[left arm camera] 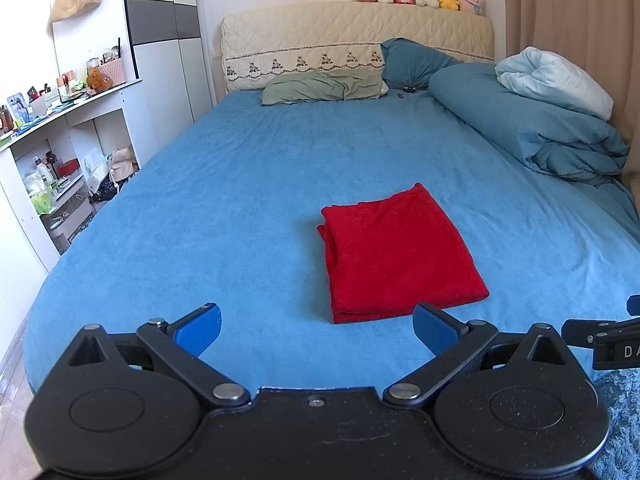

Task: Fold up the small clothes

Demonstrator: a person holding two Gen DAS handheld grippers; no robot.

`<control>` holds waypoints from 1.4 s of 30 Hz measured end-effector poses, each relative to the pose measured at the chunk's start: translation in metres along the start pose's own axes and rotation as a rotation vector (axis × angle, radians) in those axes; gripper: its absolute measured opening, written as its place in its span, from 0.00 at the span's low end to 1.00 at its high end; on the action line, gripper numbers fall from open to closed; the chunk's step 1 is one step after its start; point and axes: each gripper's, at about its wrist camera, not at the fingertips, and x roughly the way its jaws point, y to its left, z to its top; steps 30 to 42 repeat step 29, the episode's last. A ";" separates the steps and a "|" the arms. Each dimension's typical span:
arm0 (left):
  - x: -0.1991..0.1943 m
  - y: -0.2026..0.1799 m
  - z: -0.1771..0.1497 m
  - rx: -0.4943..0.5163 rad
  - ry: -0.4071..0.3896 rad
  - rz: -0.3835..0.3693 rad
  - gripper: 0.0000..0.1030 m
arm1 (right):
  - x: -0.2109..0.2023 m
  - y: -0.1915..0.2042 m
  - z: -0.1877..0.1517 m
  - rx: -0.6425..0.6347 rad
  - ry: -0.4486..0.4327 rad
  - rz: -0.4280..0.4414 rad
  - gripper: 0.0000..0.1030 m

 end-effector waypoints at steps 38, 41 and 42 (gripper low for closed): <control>-0.003 0.002 0.002 -0.026 -0.026 0.004 1.00 | 0.000 0.000 0.002 0.003 -0.006 -0.001 1.00; -0.003 0.002 0.002 -0.026 -0.026 0.004 1.00 | 0.000 0.000 0.002 0.003 -0.006 -0.001 1.00; -0.003 0.002 0.002 -0.026 -0.026 0.004 1.00 | 0.000 0.000 0.002 0.003 -0.006 -0.001 1.00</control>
